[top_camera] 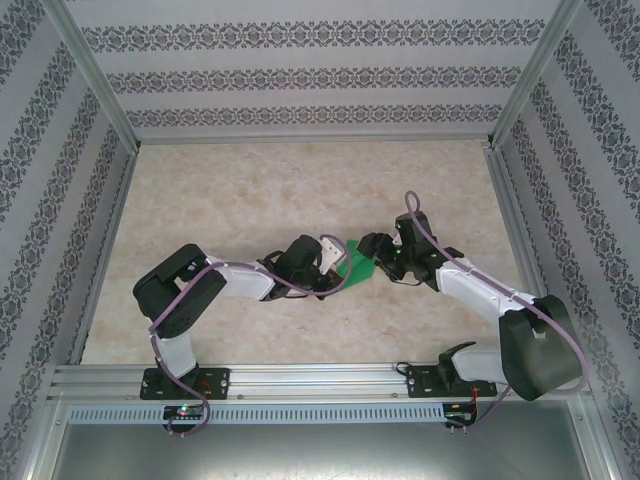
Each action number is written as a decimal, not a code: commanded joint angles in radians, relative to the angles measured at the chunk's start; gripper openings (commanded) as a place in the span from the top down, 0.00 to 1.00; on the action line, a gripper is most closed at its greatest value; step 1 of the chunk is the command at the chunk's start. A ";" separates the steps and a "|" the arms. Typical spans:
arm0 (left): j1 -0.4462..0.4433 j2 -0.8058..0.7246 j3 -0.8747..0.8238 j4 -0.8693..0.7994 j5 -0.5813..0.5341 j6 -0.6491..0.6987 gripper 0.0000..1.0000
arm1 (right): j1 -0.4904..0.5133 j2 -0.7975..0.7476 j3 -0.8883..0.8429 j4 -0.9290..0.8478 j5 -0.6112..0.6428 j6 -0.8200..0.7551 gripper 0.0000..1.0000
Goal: Fold a paper plane with a square sheet of paper (pick it up from the middle)
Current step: Fourth fold the wing at the center of the table.
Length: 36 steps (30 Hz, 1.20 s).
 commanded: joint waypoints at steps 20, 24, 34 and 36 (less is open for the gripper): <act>0.028 0.006 -0.029 0.049 0.042 -0.286 0.86 | 0.037 0.192 -0.014 0.184 -0.080 -0.028 0.63; 0.034 0.005 -0.045 0.082 0.045 -0.312 0.86 | 0.037 0.210 -0.014 0.188 -0.078 -0.026 0.65; 0.040 -0.005 -0.074 0.128 0.048 -0.342 0.86 | 0.037 0.267 -0.019 0.254 -0.107 0.008 0.64; 0.042 -0.006 -0.078 0.130 0.051 -0.346 0.86 | 0.037 0.282 -0.018 0.267 -0.113 0.014 0.63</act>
